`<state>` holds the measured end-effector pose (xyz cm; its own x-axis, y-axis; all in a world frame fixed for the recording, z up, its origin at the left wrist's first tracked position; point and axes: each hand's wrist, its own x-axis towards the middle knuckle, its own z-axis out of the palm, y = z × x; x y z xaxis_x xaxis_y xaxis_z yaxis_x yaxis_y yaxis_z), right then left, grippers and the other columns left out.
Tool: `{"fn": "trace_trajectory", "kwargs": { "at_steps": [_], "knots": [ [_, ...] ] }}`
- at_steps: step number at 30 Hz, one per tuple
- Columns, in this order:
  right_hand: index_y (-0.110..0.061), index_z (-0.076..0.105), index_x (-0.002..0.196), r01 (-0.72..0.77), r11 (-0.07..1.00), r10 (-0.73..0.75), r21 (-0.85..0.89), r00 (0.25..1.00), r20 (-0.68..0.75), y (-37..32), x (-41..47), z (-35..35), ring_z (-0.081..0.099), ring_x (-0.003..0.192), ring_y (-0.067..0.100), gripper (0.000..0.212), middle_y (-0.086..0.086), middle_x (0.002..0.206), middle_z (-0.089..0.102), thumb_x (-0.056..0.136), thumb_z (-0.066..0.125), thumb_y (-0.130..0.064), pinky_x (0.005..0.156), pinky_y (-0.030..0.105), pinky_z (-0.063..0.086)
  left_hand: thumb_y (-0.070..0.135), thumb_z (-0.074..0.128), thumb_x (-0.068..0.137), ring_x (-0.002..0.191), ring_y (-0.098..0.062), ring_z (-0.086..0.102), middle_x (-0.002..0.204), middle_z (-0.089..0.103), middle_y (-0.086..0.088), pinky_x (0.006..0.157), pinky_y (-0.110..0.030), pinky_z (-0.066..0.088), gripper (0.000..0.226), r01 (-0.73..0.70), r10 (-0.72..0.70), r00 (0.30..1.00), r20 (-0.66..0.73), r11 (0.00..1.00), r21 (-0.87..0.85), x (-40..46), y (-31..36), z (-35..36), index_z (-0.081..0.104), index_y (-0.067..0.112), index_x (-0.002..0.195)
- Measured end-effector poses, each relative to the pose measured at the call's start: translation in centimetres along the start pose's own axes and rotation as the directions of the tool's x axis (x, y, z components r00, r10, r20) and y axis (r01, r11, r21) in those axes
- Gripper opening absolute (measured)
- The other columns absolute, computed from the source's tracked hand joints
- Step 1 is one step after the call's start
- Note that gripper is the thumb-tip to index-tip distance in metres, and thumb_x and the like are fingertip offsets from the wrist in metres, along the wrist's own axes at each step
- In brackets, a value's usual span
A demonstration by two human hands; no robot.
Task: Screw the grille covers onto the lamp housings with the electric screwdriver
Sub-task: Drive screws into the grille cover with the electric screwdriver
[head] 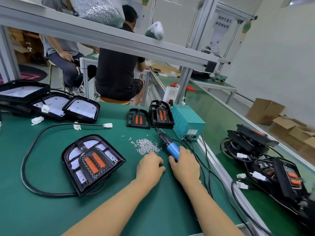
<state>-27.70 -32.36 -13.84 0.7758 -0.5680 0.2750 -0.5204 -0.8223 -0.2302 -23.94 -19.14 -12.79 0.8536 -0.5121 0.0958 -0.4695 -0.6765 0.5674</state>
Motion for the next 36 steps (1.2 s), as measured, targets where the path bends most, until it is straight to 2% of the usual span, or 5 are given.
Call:
{"fn": "trace_trajectory", "kwargs": {
  "at_steps": [11, 19, 26, 31, 36],
  "knots": [
    [-0.019, 0.046, 0.124, 0.007, 1.0, -0.008, -0.029, 1.0, -0.014, 0.0, -0.1, 0.1, 0.054, 0.103, 0.023, 0.042, 0.001, 0.115, 0.055, 0.094, 0.048, -0.048, 0.074, 0.034, 0.041, 0.027, 0.048, 0.096, 0.102, -0.021, 0.052, 0.107, 0.055, 0.0, 0.077, -0.032, 0.041, 0.019, -0.044, 0.053, 0.995, -0.09, 0.994, 0.101, -0.4, 0.3, 0.7, 0.066, 0.021, 0.099],
    [-0.012, 0.05, 0.116, -0.053, 0.999, 0.054, -0.006, 0.989, 0.137, -0.4, 1.1, -1.1, 0.056, 0.1, 0.026, 0.041, 0.005, 0.112, 0.058, 0.094, 0.049, -0.046, 0.072, 0.031, 0.039, 0.023, 0.053, 0.093, 0.081, -0.021, 0.059, 0.083, 0.067, 0.002, 0.077, -0.032, 0.047, 0.012, -0.094, 0.069, 0.985, -0.158, 0.983, -0.157, -1.3, 0.0, -1.8, 0.063, 0.019, 0.09],
    [-0.016, 0.044, 0.098, -0.041, 0.986, 0.105, -0.163, 0.906, 0.409, -1.3, 3.8, -3.5, 0.053, 0.082, 0.021, 0.032, -0.004, 0.081, 0.048, 0.084, 0.061, -0.039, 0.055, 0.027, 0.035, 0.003, 0.068, 0.079, 0.048, -0.01, 0.054, 0.051, 0.062, 0.005, 0.056, -0.023, 0.052, 0.019, -0.061, -0.052, 0.989, -0.139, 0.711, -0.701, -1.6, 0.0, -8.4, 0.071, 0.018, 0.067],
    [-0.005, 0.028, 0.135, -0.175, 0.981, 0.123, 0.078, 0.886, 0.447, -0.6, 4.1, -3.8, 0.056, 0.088, 0.024, 0.072, 0.007, 0.105, 0.056, 0.082, 0.069, -0.032, 0.07, 0.031, 0.043, -0.005, 0.07, 0.078, 0.051, -0.012, 0.059, 0.057, 0.067, -0.003, 0.055, -0.019, 0.052, 0.019, -0.036, -0.142, 0.982, -0.128, 0.52, -0.854, -1.8, -1.7, -12.6, 0.072, 0.013, 0.075],
    [-0.006, 0.051, 0.095, -0.299, 0.868, 0.103, 0.396, 0.889, 0.446, -0.4, 4.6, -5.2, 0.047, 0.063, 0.019, 0.024, 0.009, 0.081, 0.054, 0.081, 0.066, -0.019, 0.056, 0.027, 0.039, -0.004, 0.073, 0.076, 0.051, -0.012, 0.06, 0.06, 0.068, -0.008, 0.052, -0.019, 0.052, 0.011, -0.017, -0.207, 0.97, -0.131, 0.478, -0.878, -2.4, -4.4, -14.8, 0.071, 0.006, 0.077]
  ]
}}
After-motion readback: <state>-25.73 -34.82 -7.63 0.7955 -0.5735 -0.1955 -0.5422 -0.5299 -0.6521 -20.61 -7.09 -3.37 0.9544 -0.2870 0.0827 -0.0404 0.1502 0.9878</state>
